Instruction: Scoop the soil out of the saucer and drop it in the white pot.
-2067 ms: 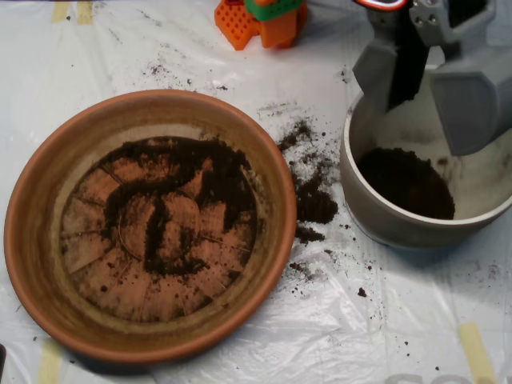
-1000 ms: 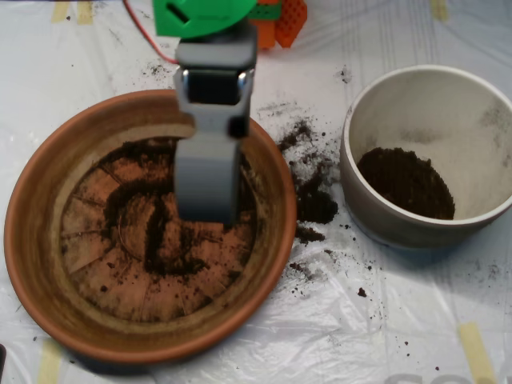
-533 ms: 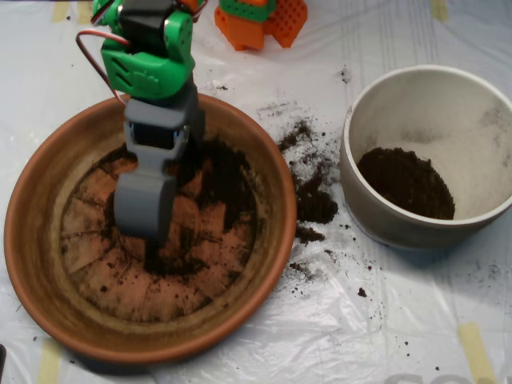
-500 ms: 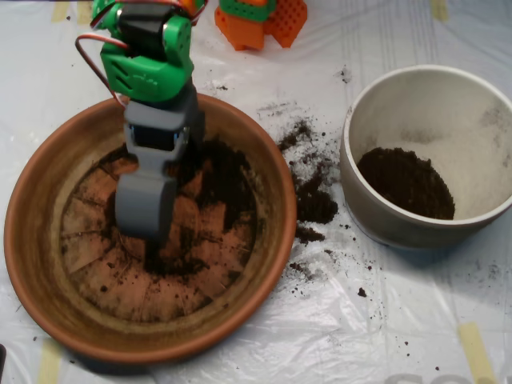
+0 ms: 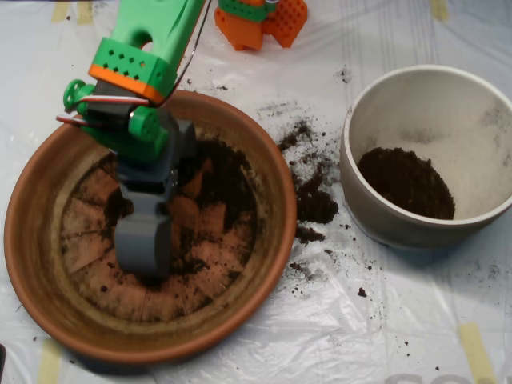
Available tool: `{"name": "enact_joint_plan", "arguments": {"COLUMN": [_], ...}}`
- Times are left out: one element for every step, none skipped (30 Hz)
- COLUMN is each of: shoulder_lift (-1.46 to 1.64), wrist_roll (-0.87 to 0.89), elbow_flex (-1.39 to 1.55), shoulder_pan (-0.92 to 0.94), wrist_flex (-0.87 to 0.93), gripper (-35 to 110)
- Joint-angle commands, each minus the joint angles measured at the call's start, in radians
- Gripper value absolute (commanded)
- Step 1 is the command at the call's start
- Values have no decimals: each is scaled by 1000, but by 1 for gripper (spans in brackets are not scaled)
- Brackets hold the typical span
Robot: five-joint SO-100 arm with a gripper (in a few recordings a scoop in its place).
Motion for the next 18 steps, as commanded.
{"name": "enact_joint_plan", "arguments": {"shoulder_lift": [-15, -37, -52, -61, -64, -63, -60, -52, -43, -29, -12, 9, 35, 63, 97, 130, 156, 181], "wrist_roll": [-34, -38, -40, -46, -49, -52, -57, -60, -61, -64, -69, -72, -75, -78, -78, -78, -77, -75], "elbow_flex": [-147, -167, -179, -183, -181, -170, -156, -141, -121, -98, -72, -41, -3, 37, 81, 124, 160, 192], "shoulder_pan": [12, 8, 8, 5, 3, 5, 5, 8, 11, 14, 17, 17, 18, 18, 18, 18, 18, 18], "wrist_flex": [61, 80, 92, 95, 97, 92, 84, 78, 64, 49, 32, 12, -8, -28, -55, -80, -100, -120], "gripper": [63, 62, 61, 60, 59, 58, 56, 53, 51, 49, 48, 47, 46, 45, 44, 43, 41, 38]}}
